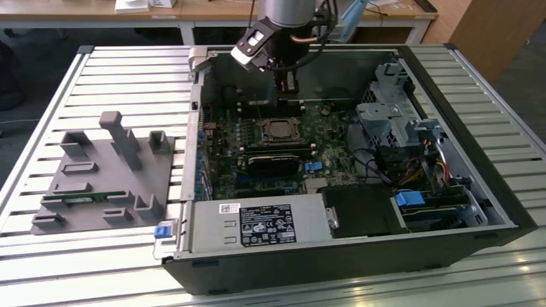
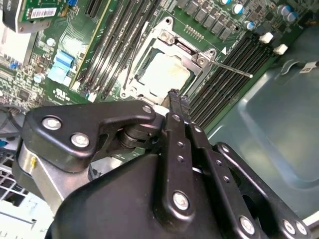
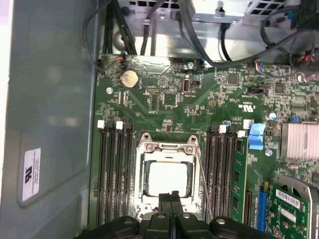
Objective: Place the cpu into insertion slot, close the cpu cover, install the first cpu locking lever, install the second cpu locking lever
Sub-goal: 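Install the first cpu locking lever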
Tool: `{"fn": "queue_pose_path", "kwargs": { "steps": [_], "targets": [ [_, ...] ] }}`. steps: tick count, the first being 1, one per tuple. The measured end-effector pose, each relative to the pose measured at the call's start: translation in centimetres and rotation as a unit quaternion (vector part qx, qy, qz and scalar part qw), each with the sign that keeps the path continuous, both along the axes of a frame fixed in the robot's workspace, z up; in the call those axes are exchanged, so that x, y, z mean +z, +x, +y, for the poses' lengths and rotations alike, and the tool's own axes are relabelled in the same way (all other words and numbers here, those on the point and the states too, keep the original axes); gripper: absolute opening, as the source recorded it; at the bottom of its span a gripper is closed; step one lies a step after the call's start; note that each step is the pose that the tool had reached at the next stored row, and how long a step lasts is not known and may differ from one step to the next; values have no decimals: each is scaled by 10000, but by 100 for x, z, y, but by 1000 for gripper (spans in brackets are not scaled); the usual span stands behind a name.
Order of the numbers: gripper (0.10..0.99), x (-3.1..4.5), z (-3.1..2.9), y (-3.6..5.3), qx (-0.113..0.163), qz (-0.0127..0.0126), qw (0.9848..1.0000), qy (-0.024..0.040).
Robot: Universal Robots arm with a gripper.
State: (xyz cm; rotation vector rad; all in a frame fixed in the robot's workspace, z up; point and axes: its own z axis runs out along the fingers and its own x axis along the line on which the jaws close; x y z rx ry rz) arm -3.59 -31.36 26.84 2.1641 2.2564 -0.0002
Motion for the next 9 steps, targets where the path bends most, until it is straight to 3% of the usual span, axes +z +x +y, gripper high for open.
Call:
{"fn": "queue_pose_path", "kwargs": {
  "steps": [4,9],
  "targets": [
    [122,0,0,0,361,0,9993,-1],
    [122,0,0,0,814,0,9967,-1]
  ]
}}
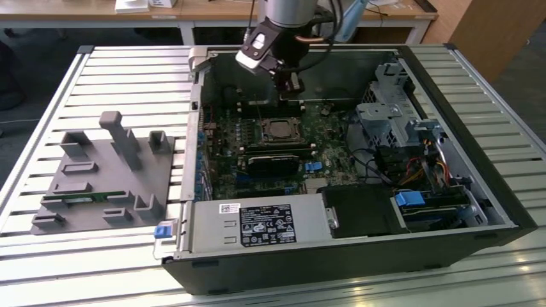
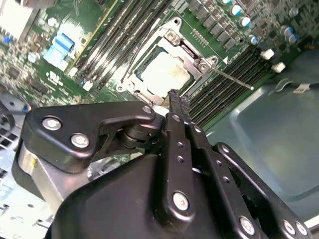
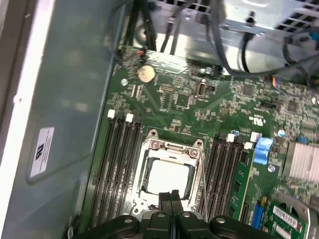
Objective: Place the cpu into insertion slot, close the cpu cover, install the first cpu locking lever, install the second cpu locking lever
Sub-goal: 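Install the first cpu locking lever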
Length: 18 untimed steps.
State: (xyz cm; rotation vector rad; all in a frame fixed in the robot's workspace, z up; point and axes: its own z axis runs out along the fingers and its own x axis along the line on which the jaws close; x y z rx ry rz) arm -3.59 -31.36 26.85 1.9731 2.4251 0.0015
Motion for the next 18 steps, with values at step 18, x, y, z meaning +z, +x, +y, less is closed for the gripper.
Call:
{"fn": "queue_pose_path", "kwargs": {
  "steps": [18],
  "targets": [
    [122,0,0,0,634,0,9980,0]
  ]
}}
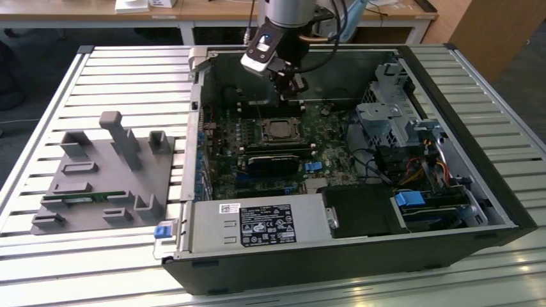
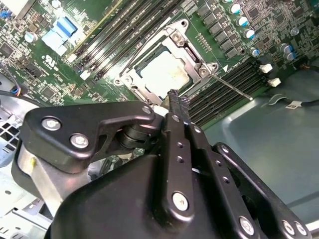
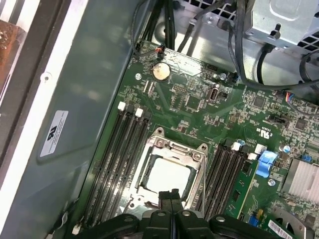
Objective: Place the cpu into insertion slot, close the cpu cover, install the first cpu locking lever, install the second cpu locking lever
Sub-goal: 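Install the first cpu locking lever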
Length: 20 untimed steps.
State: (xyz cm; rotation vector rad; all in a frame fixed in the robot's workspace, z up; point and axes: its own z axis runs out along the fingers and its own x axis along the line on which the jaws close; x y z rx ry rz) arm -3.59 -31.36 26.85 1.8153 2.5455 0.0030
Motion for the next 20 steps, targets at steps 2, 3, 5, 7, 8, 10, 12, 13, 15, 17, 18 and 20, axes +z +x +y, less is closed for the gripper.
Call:
{"fn": "queue_pose_path", "kwargs": {
  "steps": [2,3,5,7,8,10,12,13,15,17,18,20],
  "targets": [
    [122,0,0,0,38,0,10000,0],
    [122,0,0,0,61,0,10000,0],
    [122,0,0,0,119,0,9999,0],
    [122,0,0,0,183,0,9998,0],
    [122,0,0,0,218,0,9998,0],
    [122,0,0,0,296,0,9996,0],
    [122,0,0,0,360,0,9994,0],
    [122,0,0,0,387,0,9993,0],
    [122,0,0,0,430,0,9991,0],
    [122,0,0,0,473,0,9989,0],
    [122,0,0,0,502,0,9987,0],
    [122,0,0,0,570,0,9984,0]
  ]
}}
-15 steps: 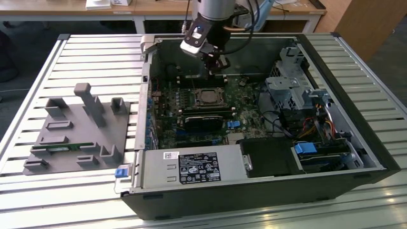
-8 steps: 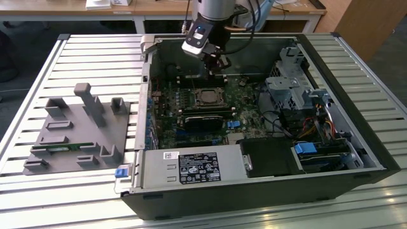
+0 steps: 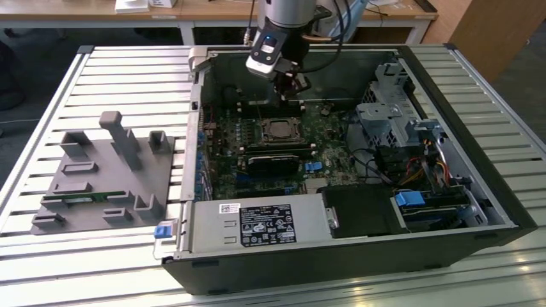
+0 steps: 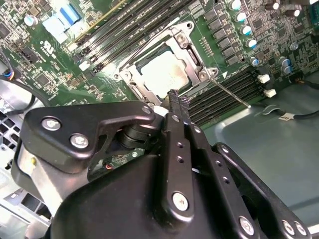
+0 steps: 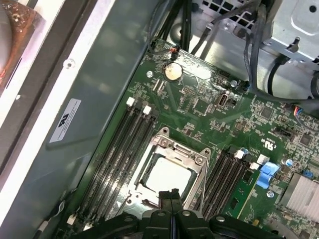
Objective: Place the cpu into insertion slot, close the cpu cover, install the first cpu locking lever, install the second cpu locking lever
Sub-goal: 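Install the first cpu locking lever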
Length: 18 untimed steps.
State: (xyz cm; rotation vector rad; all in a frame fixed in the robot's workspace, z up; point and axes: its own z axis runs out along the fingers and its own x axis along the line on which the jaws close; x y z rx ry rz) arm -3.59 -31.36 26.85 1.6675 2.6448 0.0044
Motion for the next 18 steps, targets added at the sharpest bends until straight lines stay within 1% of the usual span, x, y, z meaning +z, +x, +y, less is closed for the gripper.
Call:
{"fn": "queue_pose_path", "kwargs": {
  "steps": [5,8,18],
  "targets": [
    [122,0,0,0,129,0,9999,0],
    [122,0,0,0,253,0,9997,0],
    [122,0,0,0,620,0,9981,0]
  ]
}}
